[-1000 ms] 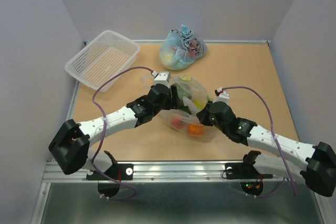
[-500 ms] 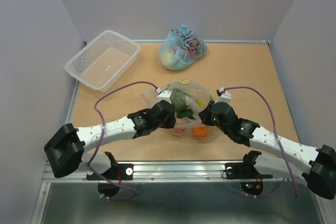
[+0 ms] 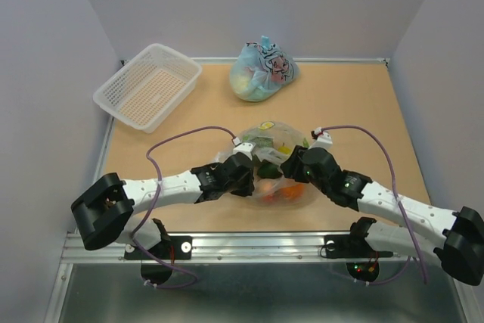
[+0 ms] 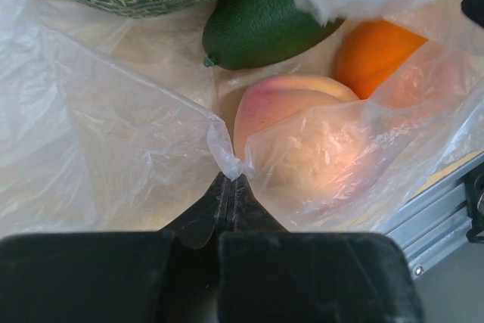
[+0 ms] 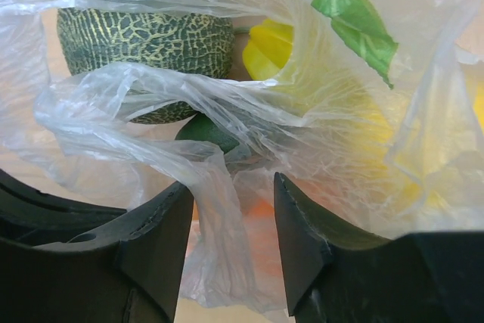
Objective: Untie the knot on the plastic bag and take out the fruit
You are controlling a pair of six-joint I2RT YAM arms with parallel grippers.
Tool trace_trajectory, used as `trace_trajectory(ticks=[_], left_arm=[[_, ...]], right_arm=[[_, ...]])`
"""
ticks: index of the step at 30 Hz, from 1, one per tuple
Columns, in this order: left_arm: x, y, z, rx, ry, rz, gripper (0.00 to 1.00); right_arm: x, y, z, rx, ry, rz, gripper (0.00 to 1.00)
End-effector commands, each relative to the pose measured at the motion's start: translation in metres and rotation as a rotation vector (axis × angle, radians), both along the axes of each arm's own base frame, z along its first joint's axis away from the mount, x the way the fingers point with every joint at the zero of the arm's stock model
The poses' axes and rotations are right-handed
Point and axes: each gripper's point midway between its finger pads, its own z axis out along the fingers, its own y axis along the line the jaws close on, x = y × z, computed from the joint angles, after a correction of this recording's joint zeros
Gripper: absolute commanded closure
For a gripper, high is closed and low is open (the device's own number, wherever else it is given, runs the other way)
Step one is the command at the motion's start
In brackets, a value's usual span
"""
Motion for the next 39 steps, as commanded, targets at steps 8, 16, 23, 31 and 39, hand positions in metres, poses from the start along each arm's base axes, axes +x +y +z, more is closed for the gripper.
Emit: trace_trajectory(ticks=[8,16,23,31,39], left_arm=[[-0.003,-0.003,0.027,-0.05,-0.082,-0.025,1.0],[0.003,0.002,0.032,-0.042,-0.1,0.022,1.0],[0.004,0.004,0.031,-0.036,-0.093,0.042,1.0],[0.011,0.01,0.029,-0.019,-0.1,0.111,1.0],[0.018,0.011,0.032,-0.001,-0.102,0.162,1.0]], right_arm=[[0.003,0.01,0.047,-0.123,-0.026,0.138,0.25],[0.02,0.044,0.081,-0.251,-0.103,0.361,0.11],[0.031,0.056,0.049,-0.38,-0.052,0.456,0.1],[0.041,0.044,0.059,-0.418,-0.067,0.367,0.81],[0.006,-0.025,0.107,-0.207,-0.065,0.021,0.97]])
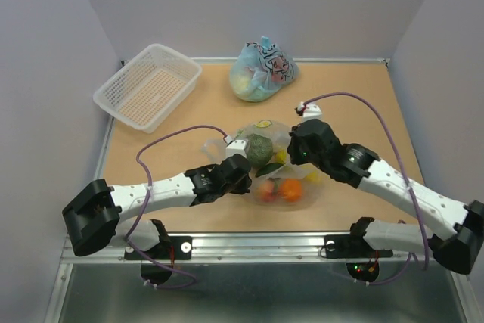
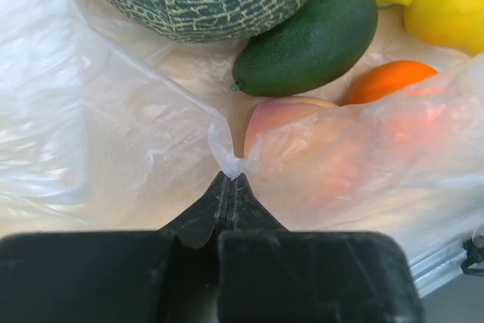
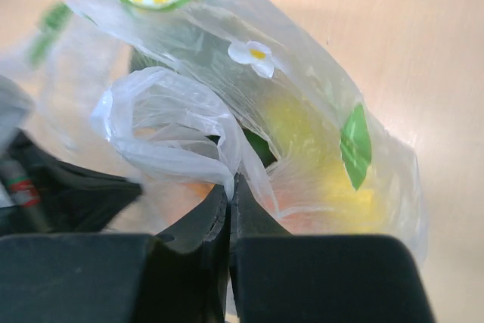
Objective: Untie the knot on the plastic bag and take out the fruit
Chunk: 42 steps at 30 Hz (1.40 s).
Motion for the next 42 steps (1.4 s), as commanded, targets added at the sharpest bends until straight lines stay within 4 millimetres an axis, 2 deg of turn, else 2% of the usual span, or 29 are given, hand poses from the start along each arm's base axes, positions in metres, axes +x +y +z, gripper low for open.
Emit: trace_trajectory(ticks=[1,7,8,10,11,13,14,16,20,21,22,25,31,34,35,36,39,41,42], left_arm=[[0.01,-0.004,0.015,-0.01,-0.033,0.052,1.0],[0.016,-0.003,0.025,-0.021,-0.055,0.076,1.0],[0.016,-0.003,0.027,-0.029,-0.057,0.073,1.0],[0.015,-0.003,0.035,-0.051,-0.071,0.063,1.0],[0.013,-0.004,0.038,-0.057,-0.077,0.042,1.0],[0.01,-0.005,0.051,-0.097,-0.092,0.02,1.0],[0.008,-0.004,0.051,-0.1,-0.095,0.009,1.0],[0.002,-0.005,0.058,-0.13,-0.103,-0.035,1.0],[-0.015,-0.008,0.051,-0.144,-0.059,-0.12,1.0],[-0.019,-0.008,0.046,-0.137,-0.041,-0.135,1.0],[-0.022,-0.008,0.036,-0.119,-0.011,-0.145,1.0],[-0.035,-0.002,0.002,-0.041,0.089,-0.16,1.0],[-0.032,0.014,-0.035,0.088,0.148,-0.084,1.0],[-0.017,0.016,-0.039,0.116,0.118,-0.028,1.0],[-0.004,0.014,-0.033,0.109,0.079,0.0,1.0],[0.005,0.014,-0.029,0.101,0.058,0.024,1.0],[0.044,0.014,-0.012,0.05,-0.014,0.093,1.0],[0.064,0.015,-0.002,0.02,-0.049,0.128,1.0],[0.066,0.015,-0.002,0.025,-0.06,0.127,1.0]], right_arm=[[-0.018,-0.038,0.016,0.172,0.004,-0.251,0.97],[-0.054,-0.063,-0.037,0.262,0.146,-0.4,0.99],[-0.062,-0.071,-0.058,0.226,0.181,-0.418,0.99],[-0.069,-0.073,-0.073,0.244,0.223,-0.456,0.99],[-0.076,-0.078,-0.088,0.228,0.25,-0.466,0.99],[-0.084,-0.079,-0.102,0.237,0.296,-0.493,0.99],[-0.086,-0.08,-0.108,0.236,0.312,-0.502,0.99],[-0.096,-0.087,-0.131,0.197,0.362,-0.535,0.99],[-0.098,-0.085,-0.144,0.19,0.39,-0.55,0.99],[-0.094,-0.079,-0.144,0.213,0.383,-0.541,0.99],[-0.096,-0.078,-0.152,0.195,0.4,-0.531,0.99],[-0.088,-0.066,-0.158,0.21,0.391,-0.501,0.99],[-0.06,-0.041,-0.158,0.253,0.328,-0.467,0.99],[-0.042,-0.022,-0.148,0.291,0.285,-0.43,0.99],[-0.038,-0.018,-0.153,0.267,0.29,-0.42,0.99],[-0.025,-0.004,-0.139,0.297,0.26,-0.4,0.99],[-0.001,0.012,-0.131,0.252,0.218,-0.37,0.99],[0.009,0.014,-0.132,0.215,0.204,-0.365,0.99],[0.014,0.012,-0.133,0.209,0.206,-0.375,0.99]])
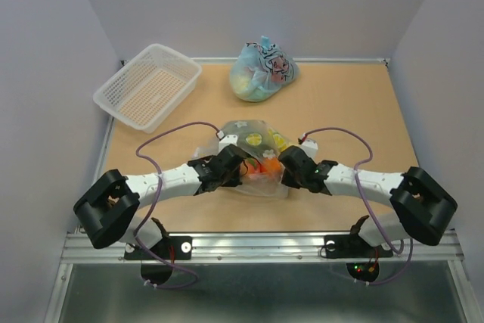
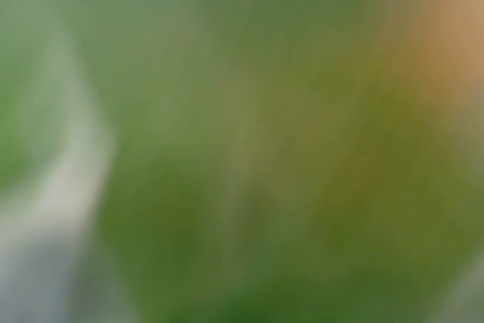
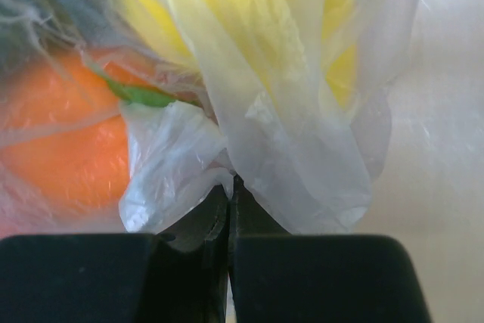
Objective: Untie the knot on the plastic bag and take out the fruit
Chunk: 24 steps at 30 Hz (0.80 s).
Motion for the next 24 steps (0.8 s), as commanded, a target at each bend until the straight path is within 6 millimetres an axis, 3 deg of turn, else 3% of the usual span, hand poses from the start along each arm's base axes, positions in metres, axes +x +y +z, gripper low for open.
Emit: trace_trajectory(ticks=[1,4,6,8,11,13,17,19,20,21,24], left_arm=[[0.043,-0.014,0.034,-0.056,-0.15,0.033,1.0],[0.033,-0.01,0.018,-0.039,-0.108,0.022,1.0],[0.016,-0.001,-0.001,-0.031,-0.049,0.013,1.0],[0.006,0.002,-0.004,-0.071,-0.037,0.02,1.0],[-0.003,0.007,0.006,-0.121,-0.051,0.03,1.0],[-0.003,0.008,0.018,-0.152,-0.073,0.034,0.97],[-0.002,0.003,0.06,-0.256,-0.155,0.018,0.86],[0.001,-0.002,0.079,-0.294,-0.19,0.006,0.76],[0.0,-0.001,0.088,-0.305,-0.2,0.002,0.65],[0.0,-0.004,0.099,-0.321,-0.211,-0.006,0.41],[0.001,-0.009,0.128,-0.374,-0.247,-0.012,0.32]], right_arm=[[0.047,0.025,0.029,0.034,-0.116,0.018,0.99],[0.049,0.018,0.027,0.035,-0.106,0.012,0.99],[0.046,0.014,0.026,0.025,-0.103,0.022,0.99],[0.038,0.009,0.021,0.016,-0.085,0.038,0.99],[0.026,0.005,0.014,0.011,-0.044,0.06,0.99],[0.018,-0.002,0.008,-0.011,-0.013,0.063,0.99],[0.011,-0.011,0.003,-0.042,0.0,0.07,0.99],[0.01,-0.013,0.005,-0.051,-0.004,0.076,0.99],[0.01,-0.013,0.005,-0.059,-0.006,0.085,0.99],[0.01,-0.014,0.007,-0.063,-0.01,0.09,0.99],[0.014,-0.014,0.012,-0.077,-0.025,0.103,0.99]])
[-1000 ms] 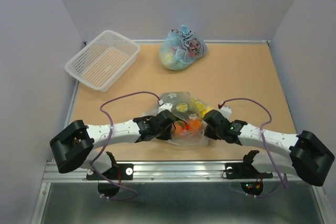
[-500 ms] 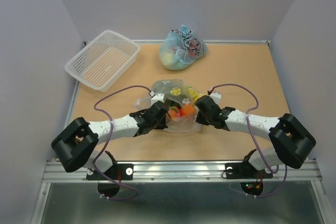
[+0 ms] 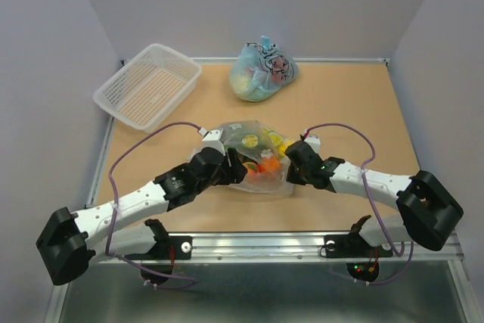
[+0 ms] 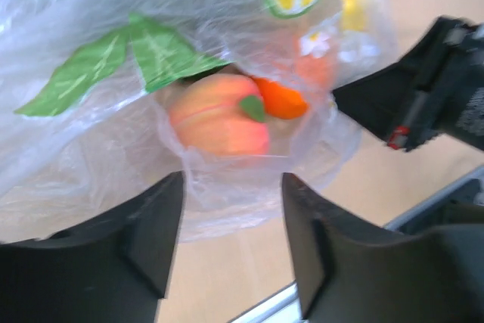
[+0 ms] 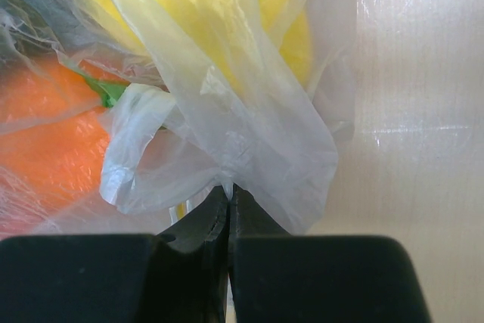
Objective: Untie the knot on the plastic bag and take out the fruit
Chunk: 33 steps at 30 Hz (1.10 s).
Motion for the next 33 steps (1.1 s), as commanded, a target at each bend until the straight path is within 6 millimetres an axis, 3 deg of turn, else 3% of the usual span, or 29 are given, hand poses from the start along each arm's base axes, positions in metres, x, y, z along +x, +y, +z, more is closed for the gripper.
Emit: trace_trajectory(ticks=[1,3,6,11,17,21,28,33], left_arm=[[0.003,-0.015,0.054,-0.094,-0.075,-0.023,0.3],[0.005,-0.019,0.071,-0.12,-0.091,-0.015,0.27],[0.009,-0.028,0.075,-0.104,-0.07,-0.009,0.26],[0.021,-0.042,0.043,0.029,0.004,0.026,0.26],[0.034,-0.044,0.008,0.127,0.078,0.113,0.26],[0.03,-0.04,-0.017,0.171,0.141,0.143,0.25],[0.018,-0.055,-0.053,0.19,0.212,0.071,0.16],[0.016,-0.054,-0.077,0.224,0.239,0.073,0.13]], right_arm=[[-0.001,-0.007,0.006,-0.045,-0.019,0.035,0.99],[0.001,-0.005,0.009,-0.048,-0.027,0.042,0.99],[0.003,-0.005,0.011,-0.056,-0.032,0.053,0.99],[0.0,-0.004,0.007,-0.06,-0.018,0.067,0.99],[-0.004,-0.005,0.002,-0.06,-0.002,0.077,0.99],[-0.006,-0.007,0.003,-0.058,-0.005,0.078,0.99],[-0.01,-0.009,-0.004,-0.061,0.011,0.082,0.99],[-0.011,-0.009,-0.008,-0.061,0.016,0.085,0.99]])
